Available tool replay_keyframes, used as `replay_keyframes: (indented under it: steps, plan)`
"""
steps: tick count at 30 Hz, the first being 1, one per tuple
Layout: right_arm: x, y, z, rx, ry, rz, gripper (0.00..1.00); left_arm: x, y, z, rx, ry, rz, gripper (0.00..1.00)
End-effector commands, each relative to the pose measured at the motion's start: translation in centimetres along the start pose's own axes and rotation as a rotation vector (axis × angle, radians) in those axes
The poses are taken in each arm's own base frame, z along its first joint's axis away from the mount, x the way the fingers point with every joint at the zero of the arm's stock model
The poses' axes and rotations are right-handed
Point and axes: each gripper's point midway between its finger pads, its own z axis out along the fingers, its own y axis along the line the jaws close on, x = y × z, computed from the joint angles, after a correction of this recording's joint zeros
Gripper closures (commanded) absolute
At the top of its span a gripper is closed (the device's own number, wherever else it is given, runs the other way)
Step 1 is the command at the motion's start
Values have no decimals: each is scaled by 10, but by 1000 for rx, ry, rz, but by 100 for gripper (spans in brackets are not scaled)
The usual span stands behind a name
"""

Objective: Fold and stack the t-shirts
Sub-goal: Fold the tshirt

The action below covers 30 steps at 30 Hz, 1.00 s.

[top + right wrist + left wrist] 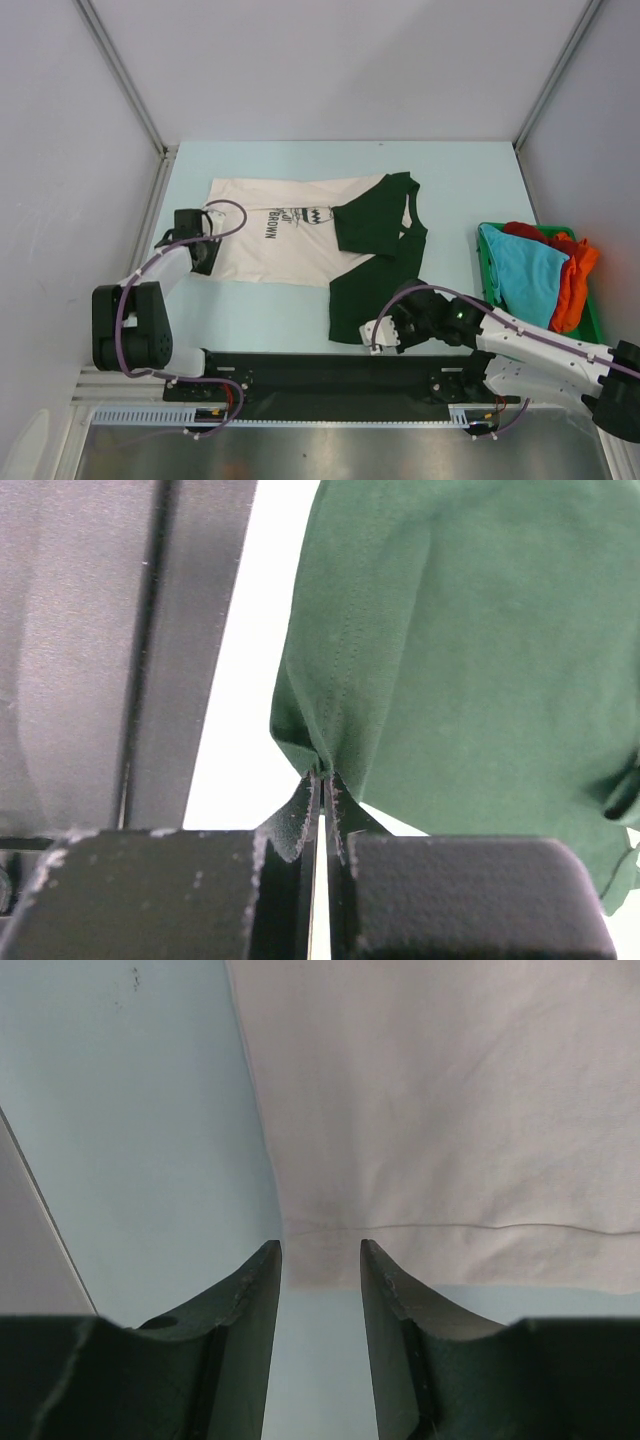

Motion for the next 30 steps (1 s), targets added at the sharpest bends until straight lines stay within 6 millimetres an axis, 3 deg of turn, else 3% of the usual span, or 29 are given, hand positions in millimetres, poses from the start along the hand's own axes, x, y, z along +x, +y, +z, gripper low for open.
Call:
replay_keyframes:
  steps: [1,10,21,27,28,30]
  plan:
    - [6,0,-3,6,2,5,100,-9,5,-4,10,-17,-68,57]
    - [9,1,-3,7,-8,22,100,9,5,-2,19,32,-130,59]
    - [5,0,-2,11,-12,34,100,17,7,7,35,62,-139,62]
    - [6,1,-3,12,-3,42,100,23,-1,7,73,73,-141,87]
    - [6,1,-3,16,-2,49,100,21,-2,6,77,65,-142,99]
    - [6,-2,-4,26,-1,56,100,22,-3,6,75,62,-144,100]
